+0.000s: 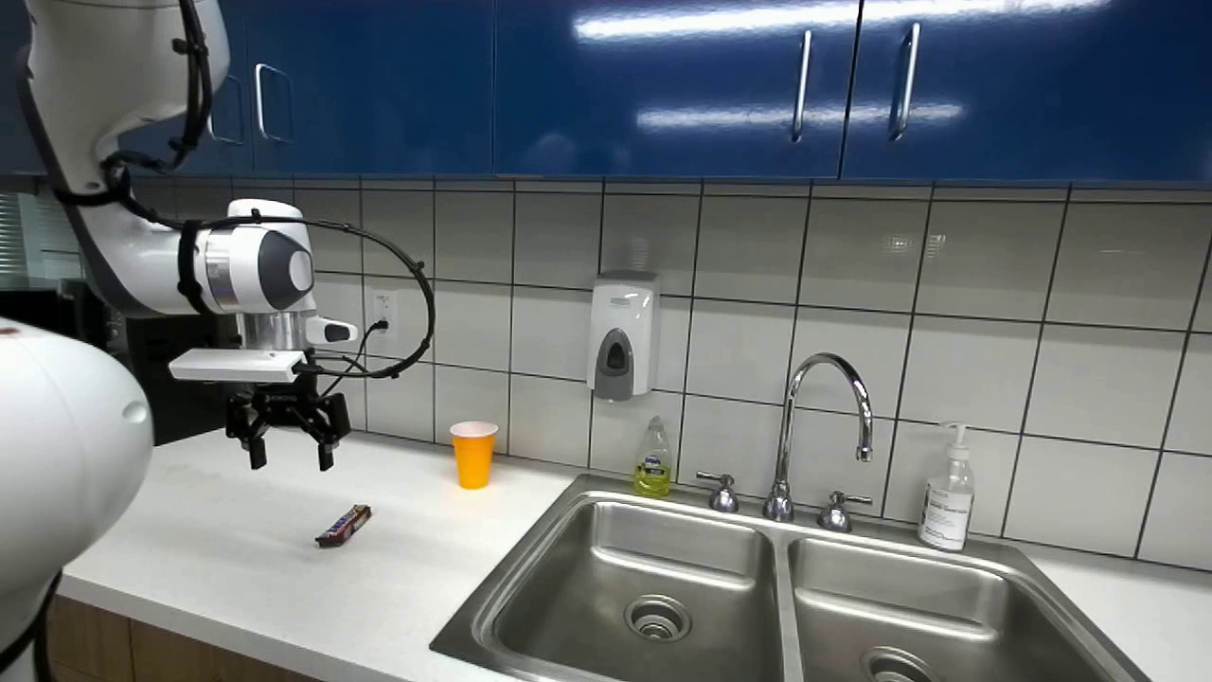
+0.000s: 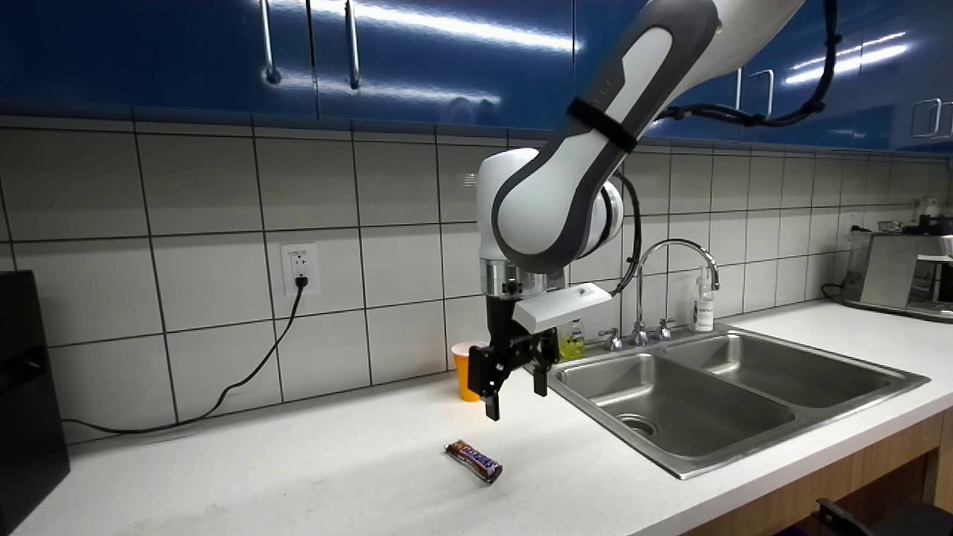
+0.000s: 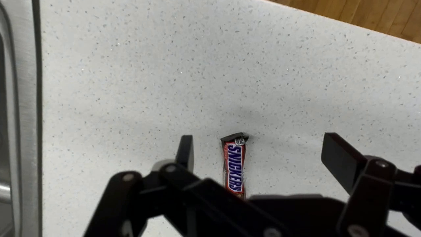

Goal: Put the snickers bar in the sink

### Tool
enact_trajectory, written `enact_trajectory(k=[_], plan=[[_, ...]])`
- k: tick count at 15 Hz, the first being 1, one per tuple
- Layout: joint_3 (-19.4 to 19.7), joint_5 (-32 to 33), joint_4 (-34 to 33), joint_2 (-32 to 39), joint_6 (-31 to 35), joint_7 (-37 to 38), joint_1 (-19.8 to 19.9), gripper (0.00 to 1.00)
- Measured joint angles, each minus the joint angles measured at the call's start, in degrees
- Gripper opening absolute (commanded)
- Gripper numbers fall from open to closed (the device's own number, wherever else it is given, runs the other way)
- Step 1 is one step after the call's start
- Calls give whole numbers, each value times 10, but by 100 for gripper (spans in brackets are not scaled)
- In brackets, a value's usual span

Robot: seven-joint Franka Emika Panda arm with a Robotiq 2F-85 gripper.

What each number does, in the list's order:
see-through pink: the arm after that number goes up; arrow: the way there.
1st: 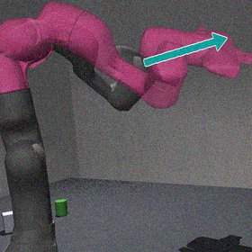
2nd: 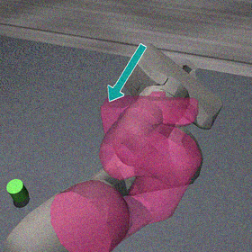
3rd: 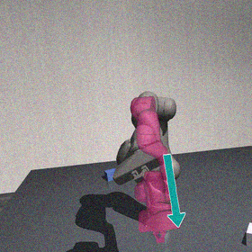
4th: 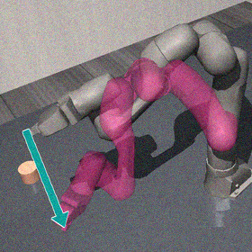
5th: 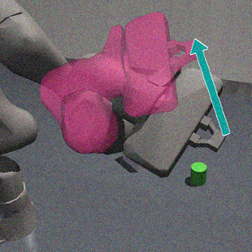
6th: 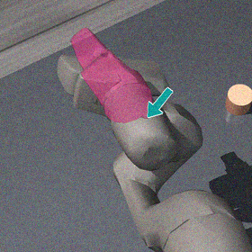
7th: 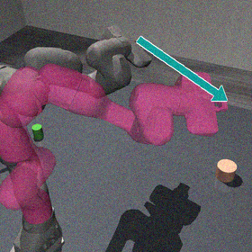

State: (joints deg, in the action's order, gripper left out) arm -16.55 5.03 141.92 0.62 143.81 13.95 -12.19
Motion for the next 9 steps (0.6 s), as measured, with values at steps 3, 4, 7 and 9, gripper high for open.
enact_trajectory(k=[3, 4, 7, 9], plan=[[5, 34, -29, 42, 7, 17, -1, 100], [9, 43, -39, 55, 7, 21, -3, 100], [27, 65, -74, 99, 9, 31, -13, 100], [38, 69, -98, 126, 9, 34, -22, 100]])
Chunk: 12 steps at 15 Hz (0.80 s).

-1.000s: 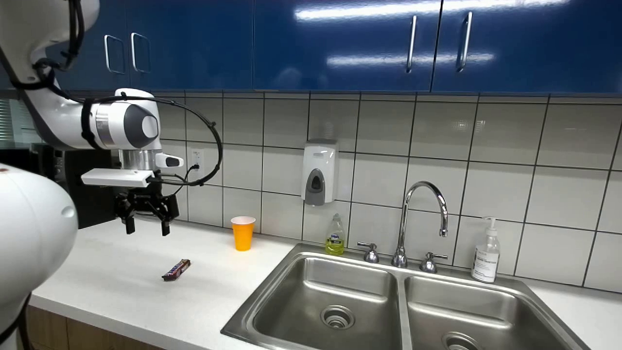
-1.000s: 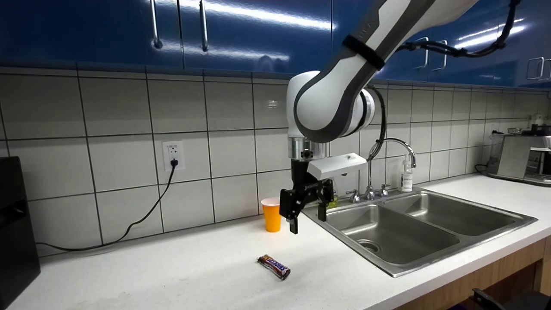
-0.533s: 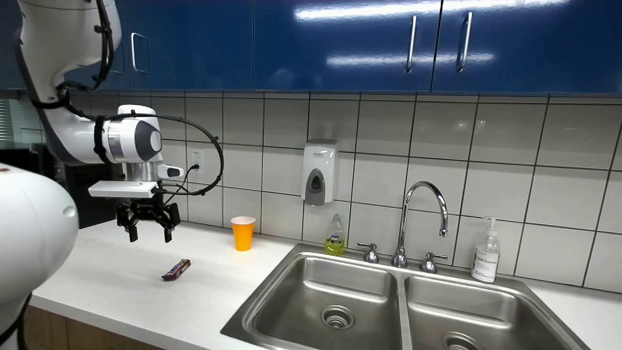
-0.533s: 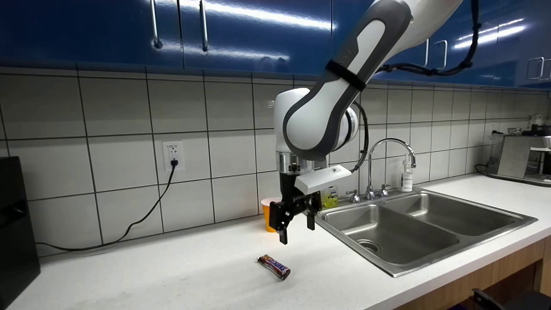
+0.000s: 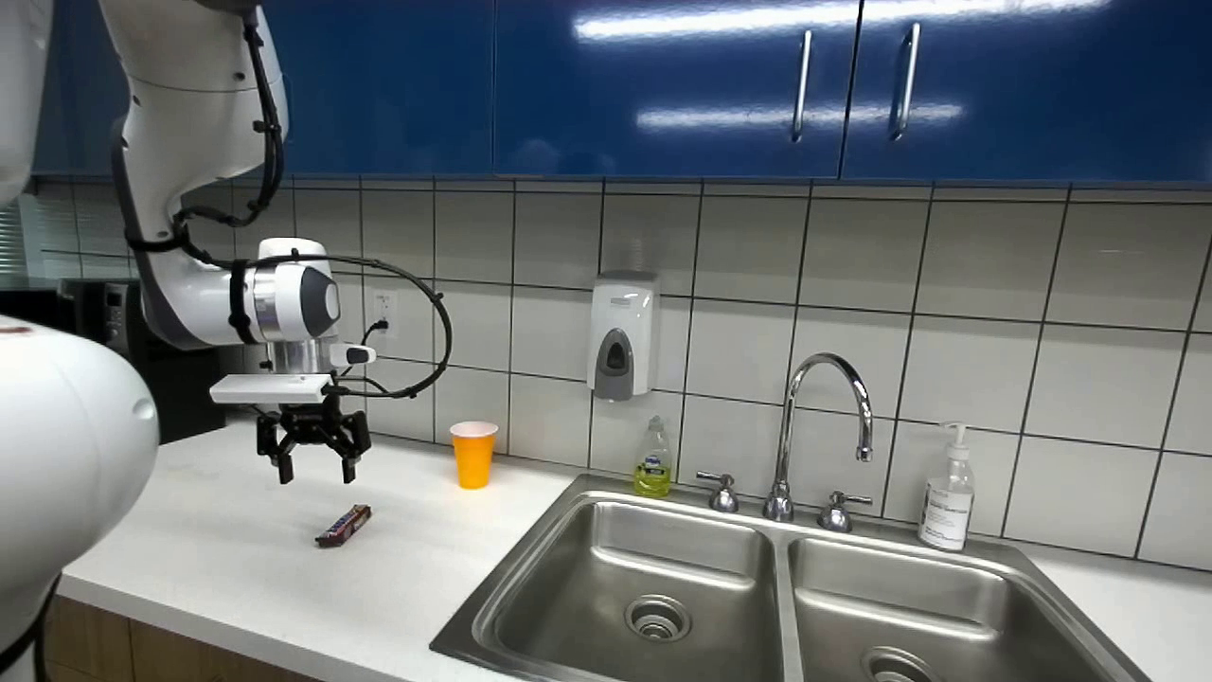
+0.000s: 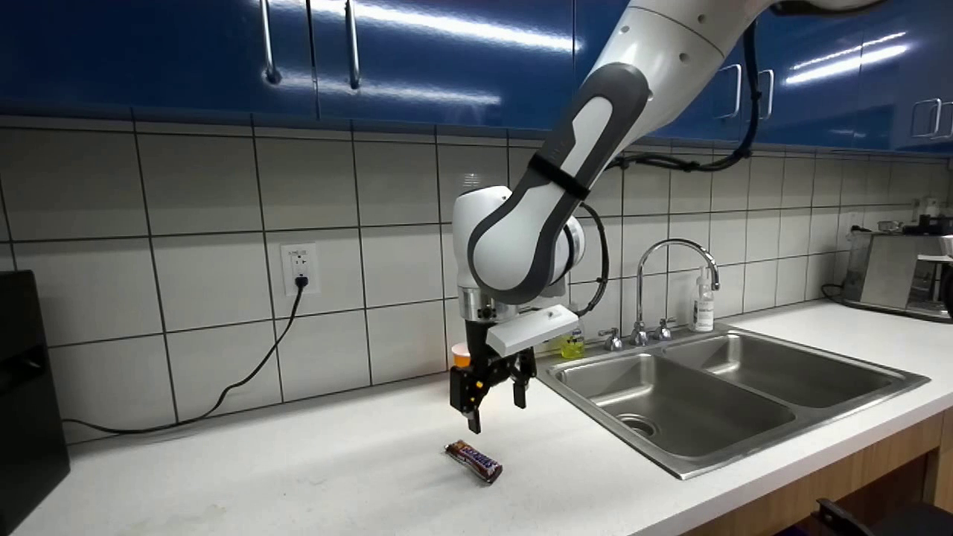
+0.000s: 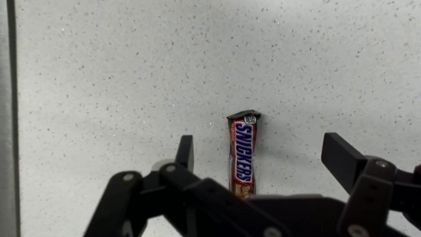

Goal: Put the snickers bar in the sink

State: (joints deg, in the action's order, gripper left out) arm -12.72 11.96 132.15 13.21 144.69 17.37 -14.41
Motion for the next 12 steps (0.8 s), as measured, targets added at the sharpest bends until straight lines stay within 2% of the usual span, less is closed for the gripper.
enact_trajectory(k=[8, 12], plan=[[36, 0, -68, 82, 0, 0, -36, 100], [41, -1, -83, 101, 0, 1, -41, 100]])
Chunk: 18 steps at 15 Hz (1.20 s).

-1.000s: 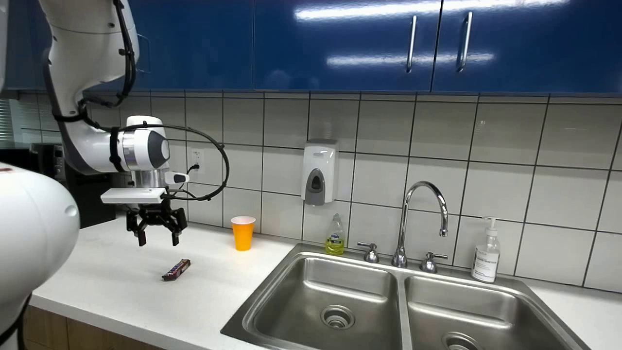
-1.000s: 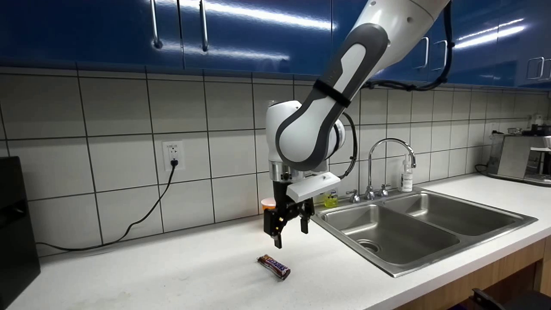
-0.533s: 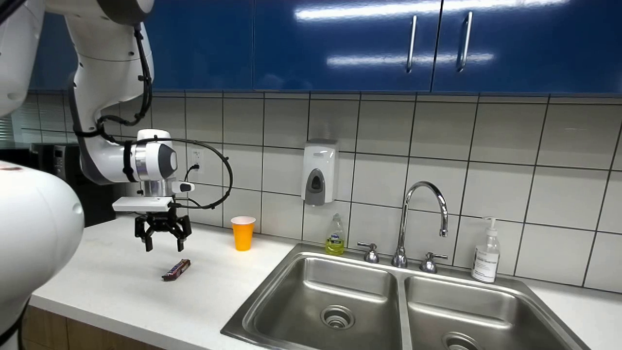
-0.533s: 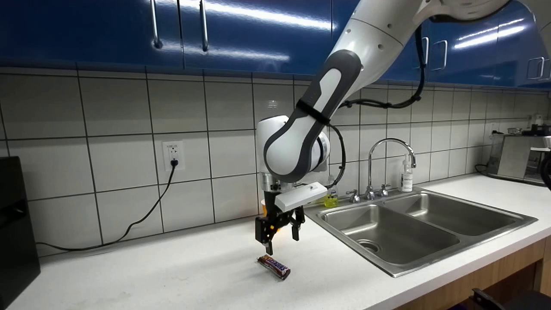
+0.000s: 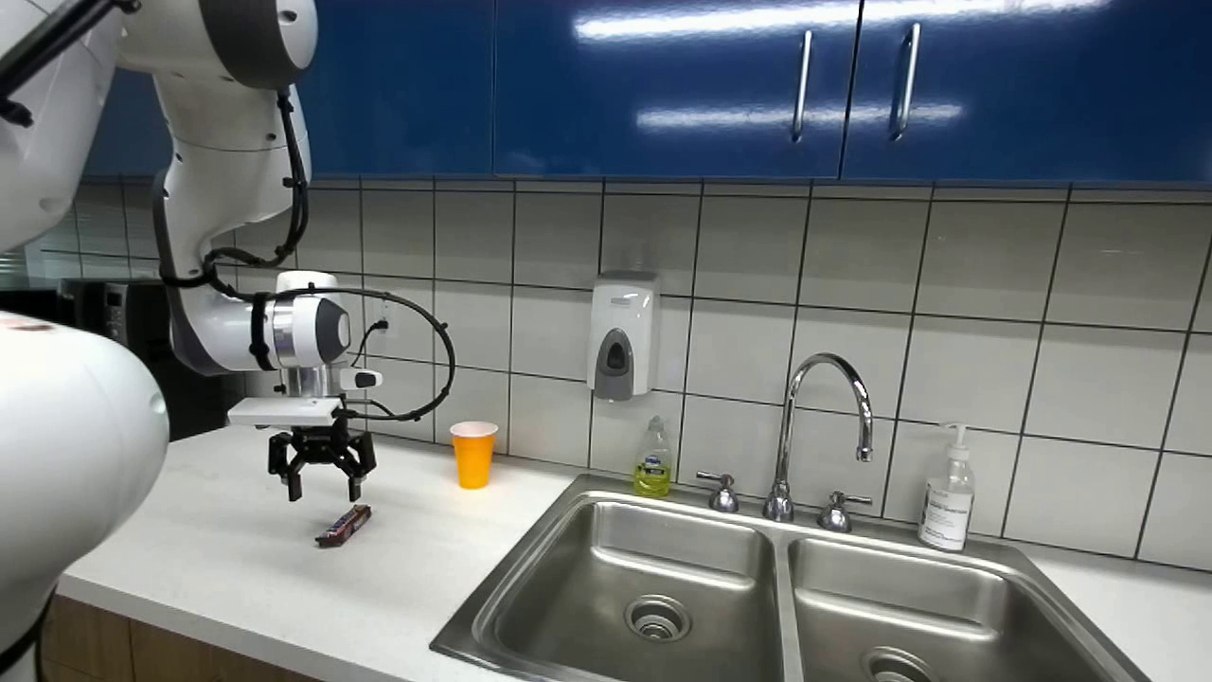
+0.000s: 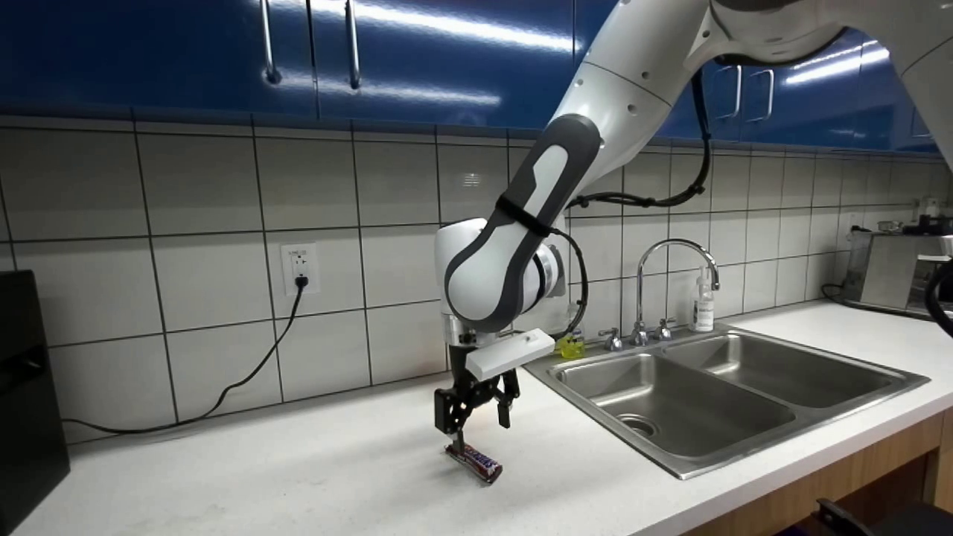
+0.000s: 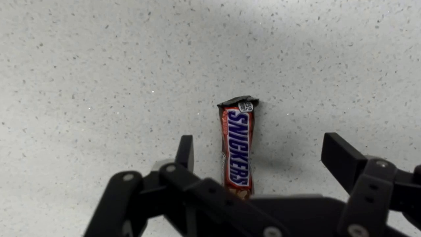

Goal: Put the snickers bar in the sink

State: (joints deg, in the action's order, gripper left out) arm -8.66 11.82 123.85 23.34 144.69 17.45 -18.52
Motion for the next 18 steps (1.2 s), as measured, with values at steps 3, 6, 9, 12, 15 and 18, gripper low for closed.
enact_trajectory(k=[3, 6, 9, 12, 15, 18], plan=[[2, -2, -3, 10, 0, 0, -4, 100], [2, -6, -4, 17, 0, 0, -8, 100], [2, -7, -8, 27, 1, 0, -11, 100], [2, -11, -16, 38, 11, 0, -11, 100], [7, -14, -29, 54, 24, 0, -11, 100], [16, -14, -41, 68, 33, 0, -11, 100]])
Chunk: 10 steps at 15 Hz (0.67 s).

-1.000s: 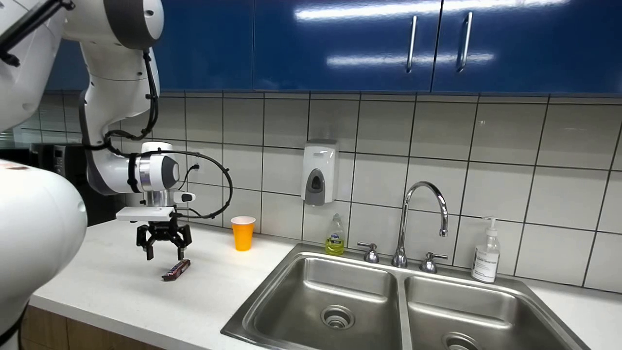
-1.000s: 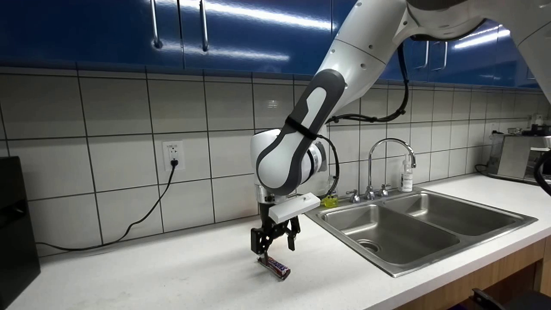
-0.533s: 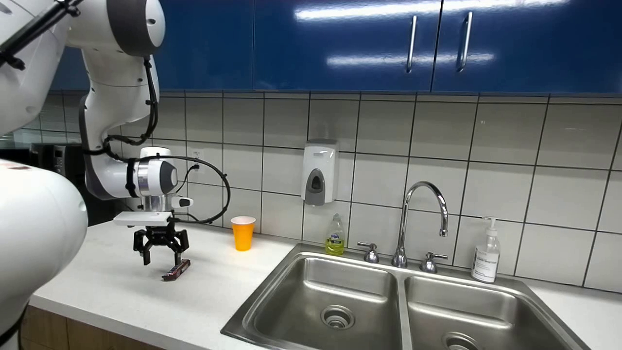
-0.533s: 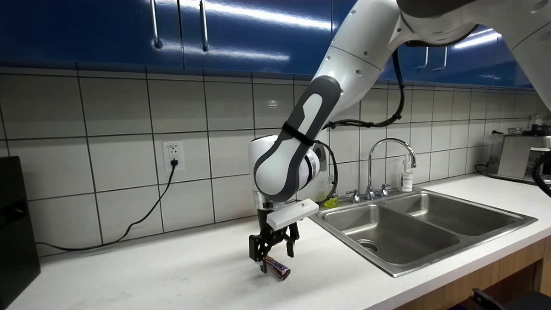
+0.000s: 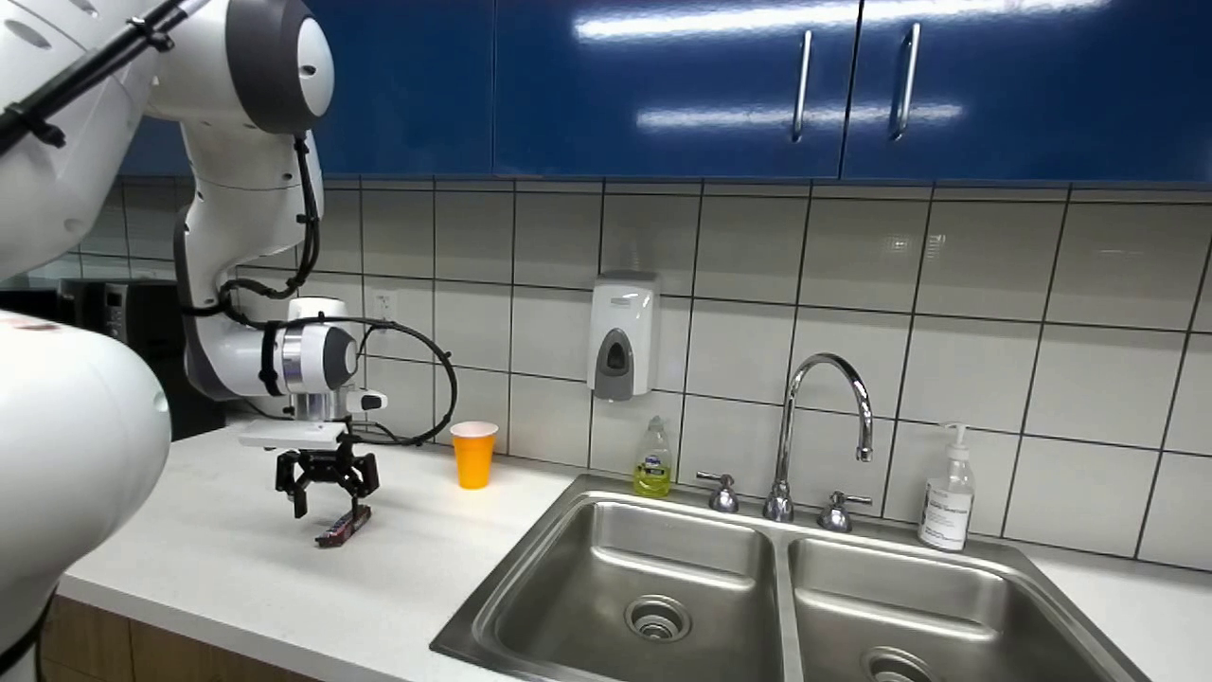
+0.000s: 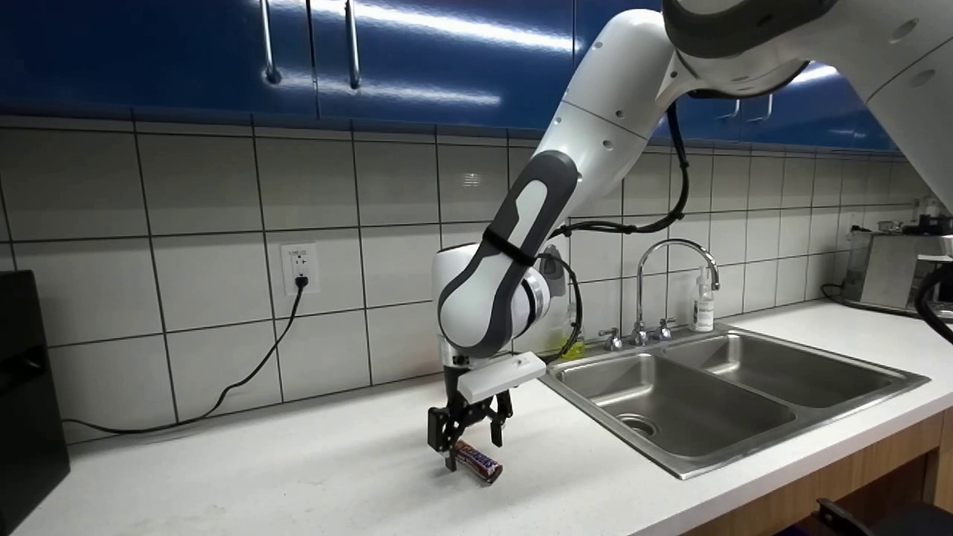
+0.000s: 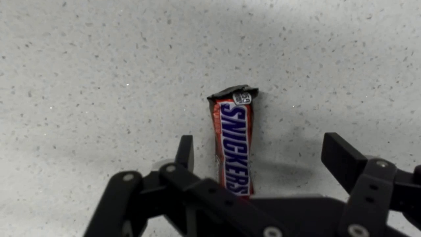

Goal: Put the snickers bar in the sink

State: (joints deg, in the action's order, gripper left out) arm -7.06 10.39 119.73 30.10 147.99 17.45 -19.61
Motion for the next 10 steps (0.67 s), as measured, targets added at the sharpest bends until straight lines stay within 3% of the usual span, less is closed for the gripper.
enact_trajectory(k=[10], plan=[[20, 0, -21, 19, 3, 0, 0, 100]])
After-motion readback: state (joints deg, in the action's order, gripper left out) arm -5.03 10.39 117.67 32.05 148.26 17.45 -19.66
